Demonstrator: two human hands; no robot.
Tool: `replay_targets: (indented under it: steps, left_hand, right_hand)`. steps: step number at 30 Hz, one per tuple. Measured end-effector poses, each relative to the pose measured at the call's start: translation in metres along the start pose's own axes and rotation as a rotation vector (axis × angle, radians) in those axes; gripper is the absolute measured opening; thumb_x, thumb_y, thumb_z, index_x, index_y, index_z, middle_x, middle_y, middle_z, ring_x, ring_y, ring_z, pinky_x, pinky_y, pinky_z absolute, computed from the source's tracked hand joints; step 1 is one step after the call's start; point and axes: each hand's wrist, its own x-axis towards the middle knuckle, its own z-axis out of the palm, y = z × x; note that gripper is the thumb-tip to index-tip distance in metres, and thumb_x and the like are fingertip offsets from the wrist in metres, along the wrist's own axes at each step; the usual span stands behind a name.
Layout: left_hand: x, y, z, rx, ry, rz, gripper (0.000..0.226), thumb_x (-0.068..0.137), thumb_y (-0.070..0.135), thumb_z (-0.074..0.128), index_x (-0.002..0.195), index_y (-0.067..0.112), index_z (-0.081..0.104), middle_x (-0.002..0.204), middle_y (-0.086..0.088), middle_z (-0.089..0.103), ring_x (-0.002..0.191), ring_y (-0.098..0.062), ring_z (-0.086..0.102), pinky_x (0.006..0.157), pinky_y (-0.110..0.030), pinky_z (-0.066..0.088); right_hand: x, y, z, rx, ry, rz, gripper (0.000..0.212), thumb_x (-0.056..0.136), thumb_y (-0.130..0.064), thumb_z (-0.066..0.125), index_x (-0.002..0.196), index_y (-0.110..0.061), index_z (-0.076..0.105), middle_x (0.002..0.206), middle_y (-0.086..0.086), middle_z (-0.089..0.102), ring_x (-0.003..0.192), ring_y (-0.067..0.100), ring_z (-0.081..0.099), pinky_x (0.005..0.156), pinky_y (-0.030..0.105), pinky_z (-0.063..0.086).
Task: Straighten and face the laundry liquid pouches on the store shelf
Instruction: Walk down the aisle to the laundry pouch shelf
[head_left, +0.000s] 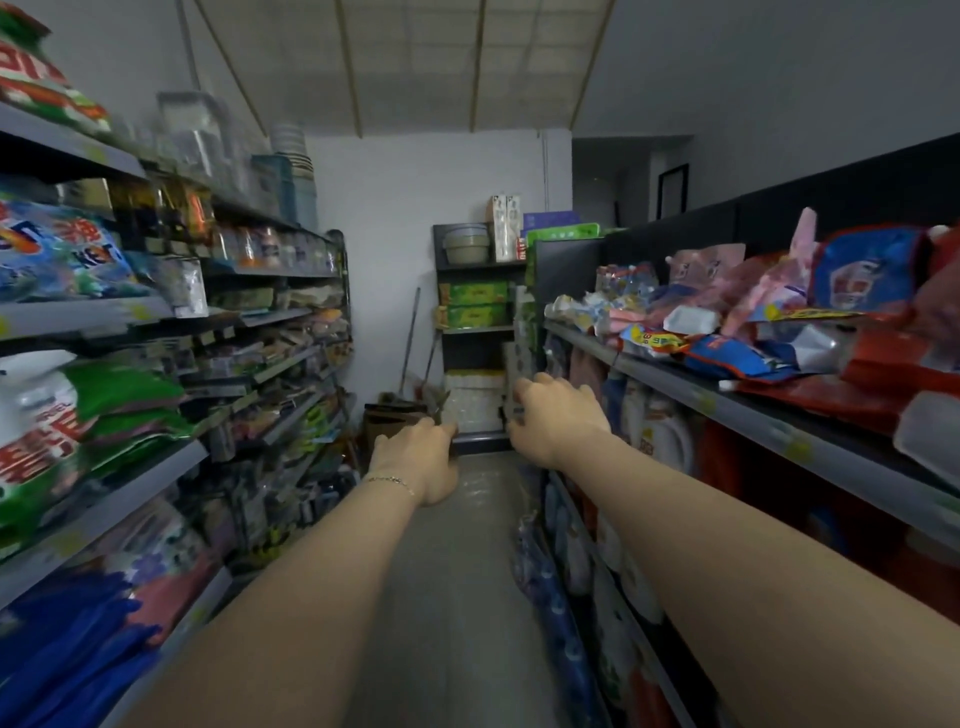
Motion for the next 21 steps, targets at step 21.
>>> replay_targets:
  steps: [21]
  left_hand:
    - [0.344, 0.014, 0.061, -0.010, 0.052, 0.037, 0.050, 0.091, 0.033, 0.051, 0.139, 0.025, 0.040, 0.140, -0.005, 0.044, 0.124, -0.027, 0.046, 0.096, -0.043, 0.041]
  right_hand:
    - [0.293, 0.156, 0.126, 0.031, 0.052, 0.064, 0.030, 0.091, -0.031, 0.048, 0.115, -0.014, 0.051, 0.120, 0.011, 0.052, 0.111, 0.033, 0.050, 0.092, 0.044, 0.037]
